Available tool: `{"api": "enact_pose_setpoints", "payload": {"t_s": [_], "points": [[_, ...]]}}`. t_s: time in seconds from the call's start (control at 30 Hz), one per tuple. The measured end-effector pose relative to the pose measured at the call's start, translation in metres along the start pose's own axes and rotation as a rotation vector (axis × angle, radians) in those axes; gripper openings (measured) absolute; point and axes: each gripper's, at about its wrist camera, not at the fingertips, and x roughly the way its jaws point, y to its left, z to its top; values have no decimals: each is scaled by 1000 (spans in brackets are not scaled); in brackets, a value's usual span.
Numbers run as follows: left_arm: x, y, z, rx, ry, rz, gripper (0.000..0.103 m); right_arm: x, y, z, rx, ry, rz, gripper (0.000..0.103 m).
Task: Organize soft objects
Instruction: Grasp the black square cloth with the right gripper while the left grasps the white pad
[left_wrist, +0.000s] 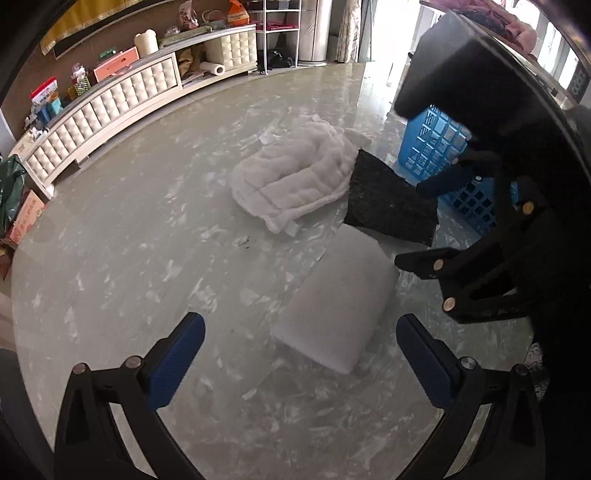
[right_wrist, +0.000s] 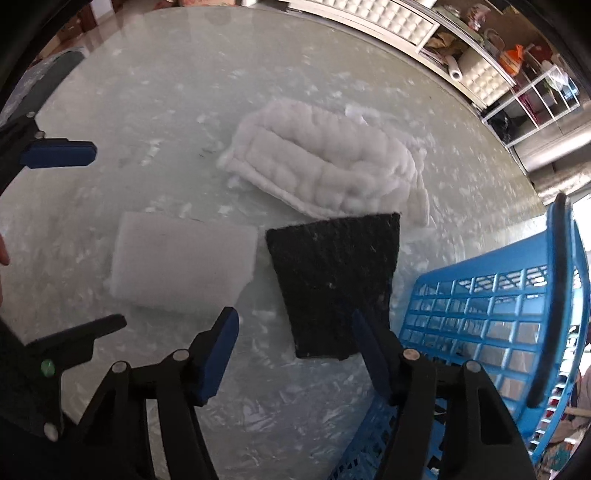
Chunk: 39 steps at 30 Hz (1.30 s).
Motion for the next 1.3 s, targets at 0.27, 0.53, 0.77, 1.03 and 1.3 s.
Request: {"api": "enact_pose_setpoints", "payload": {"t_s": [0.27,0.53,0.77,1.03,1.3], "points": [[23,0,5,6,23,-15,103,22,-12,-1,55,10,-3,60],[37,5,10,-18,30,-14,103,25,-24,6,93,-37,-29,59],[45,5,14,-42,36,-88,90,29,-32,12,107,-60,-35,59],[44,1,14,-58,49,-112,57,25,-30,5,119,-96,-12,59],[37,2,8,-74,52,-141,42,24,-34,0,149,-93,81,41]]}}
